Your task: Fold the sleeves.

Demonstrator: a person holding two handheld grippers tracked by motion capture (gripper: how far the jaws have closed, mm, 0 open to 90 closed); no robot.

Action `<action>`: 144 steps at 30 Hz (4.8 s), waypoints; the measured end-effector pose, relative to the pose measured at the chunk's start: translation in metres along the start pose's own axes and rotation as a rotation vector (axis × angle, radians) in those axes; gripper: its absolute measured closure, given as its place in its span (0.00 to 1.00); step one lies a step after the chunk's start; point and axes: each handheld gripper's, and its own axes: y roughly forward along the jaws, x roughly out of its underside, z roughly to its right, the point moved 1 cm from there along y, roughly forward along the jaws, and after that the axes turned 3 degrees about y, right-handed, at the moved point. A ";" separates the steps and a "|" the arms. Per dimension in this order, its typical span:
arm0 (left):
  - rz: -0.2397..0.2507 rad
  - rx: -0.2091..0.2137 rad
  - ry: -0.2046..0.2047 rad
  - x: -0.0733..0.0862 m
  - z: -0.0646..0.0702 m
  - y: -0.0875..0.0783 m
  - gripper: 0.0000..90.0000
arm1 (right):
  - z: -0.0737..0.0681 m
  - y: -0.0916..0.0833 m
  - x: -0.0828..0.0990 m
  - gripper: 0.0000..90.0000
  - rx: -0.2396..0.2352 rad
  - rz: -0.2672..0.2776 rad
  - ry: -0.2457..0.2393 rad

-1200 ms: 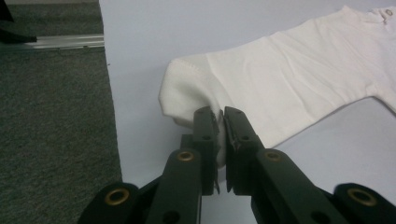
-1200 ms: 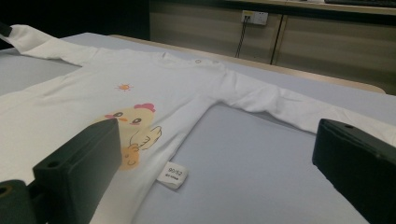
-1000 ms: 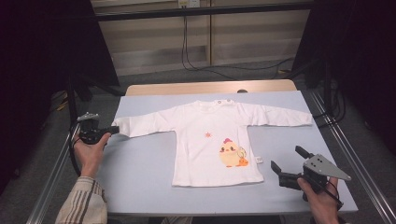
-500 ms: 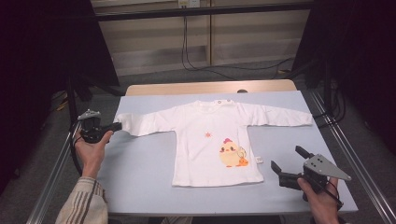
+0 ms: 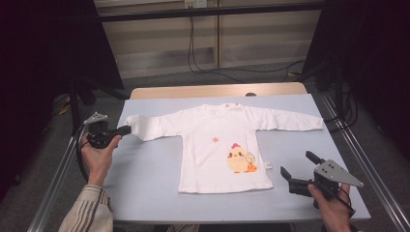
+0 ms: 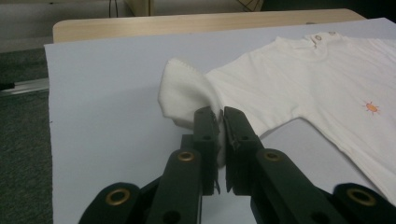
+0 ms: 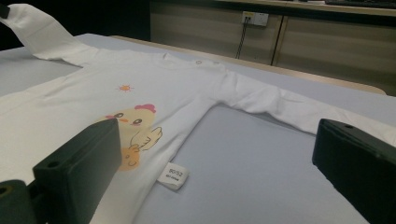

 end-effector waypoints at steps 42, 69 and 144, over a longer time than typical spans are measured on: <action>0.077 0.136 0.112 -0.042 0.055 0.003 0.94 | 0.000 0.000 0.000 0.01 -0.002 0.000 0.001; 0.079 0.222 0.187 -0.064 0.098 0.017 0.94 | 0.000 0.000 0.000 0.01 -0.006 -0.003 0.003; -0.174 0.408 0.398 -0.037 0.193 0.078 0.94 | 0.000 -0.001 0.000 0.01 -0.017 -0.005 0.003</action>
